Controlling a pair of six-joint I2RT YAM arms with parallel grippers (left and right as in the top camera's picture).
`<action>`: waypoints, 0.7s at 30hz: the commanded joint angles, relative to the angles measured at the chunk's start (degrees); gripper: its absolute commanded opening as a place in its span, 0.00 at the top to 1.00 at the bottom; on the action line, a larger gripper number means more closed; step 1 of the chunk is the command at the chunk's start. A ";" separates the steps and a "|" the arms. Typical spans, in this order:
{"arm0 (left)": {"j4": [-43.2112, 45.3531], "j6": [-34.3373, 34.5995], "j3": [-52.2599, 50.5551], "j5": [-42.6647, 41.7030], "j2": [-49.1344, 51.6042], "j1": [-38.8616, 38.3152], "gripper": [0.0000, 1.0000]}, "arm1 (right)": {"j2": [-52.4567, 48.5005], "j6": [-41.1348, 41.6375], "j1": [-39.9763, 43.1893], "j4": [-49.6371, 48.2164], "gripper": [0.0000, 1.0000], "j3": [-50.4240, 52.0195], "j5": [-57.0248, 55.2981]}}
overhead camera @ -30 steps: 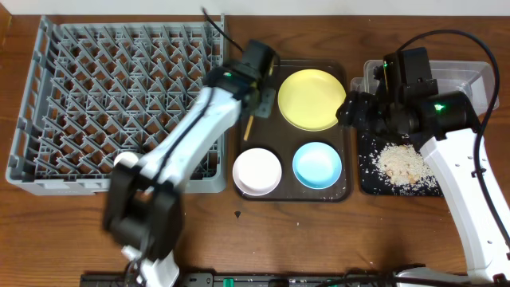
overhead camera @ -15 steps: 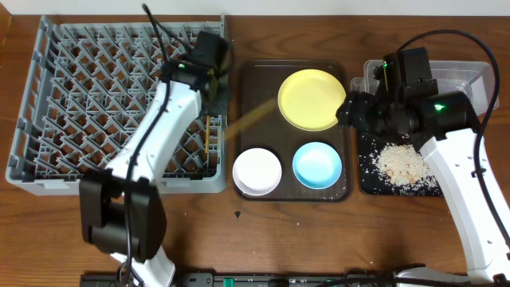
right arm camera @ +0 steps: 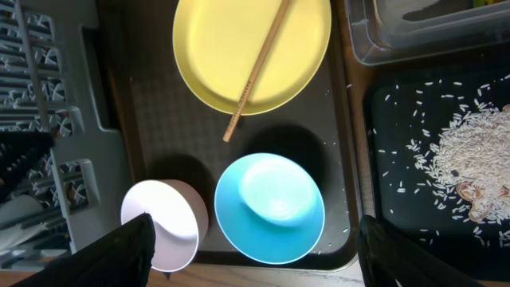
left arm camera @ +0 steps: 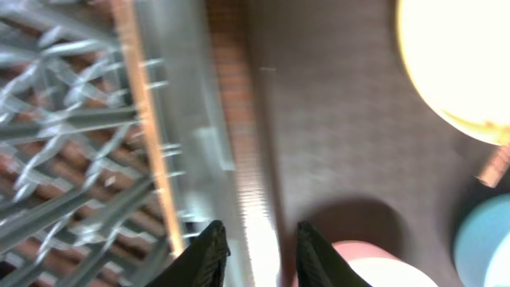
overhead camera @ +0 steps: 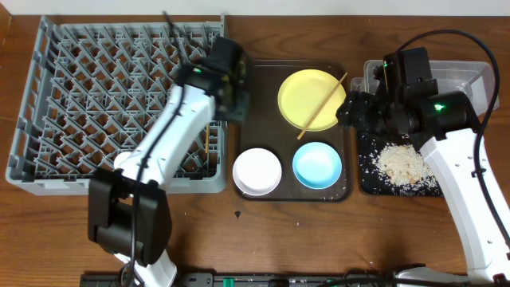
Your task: Sort waste into correct bins and load items into the dishwasher
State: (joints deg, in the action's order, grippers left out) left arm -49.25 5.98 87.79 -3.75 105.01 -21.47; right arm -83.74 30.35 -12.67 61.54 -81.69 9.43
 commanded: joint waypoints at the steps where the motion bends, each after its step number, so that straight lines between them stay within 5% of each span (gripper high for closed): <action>1: 0.48 -6.86 0.46 -1.40 -1.68 -4.66 0.62 | 0.50 -0.83 0.59 0.09 0.21 -0.70 0.28; 11: 14.67 -7.93 0.44 -2.21 -0.50 -11.87 0.50 | 1.01 0.15 2.12 1.75 0.25 -0.70 -0.61; 21: 23.30 -4.39 0.85 -8.81 3.67 -12.41 0.46 | 10.71 0.66 23.08 5.46 0.20 -0.70 2.49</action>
State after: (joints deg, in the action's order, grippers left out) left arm -26.68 -0.32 87.79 -9.17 106.24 -33.61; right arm -76.38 30.81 7.31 66.15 -81.69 10.15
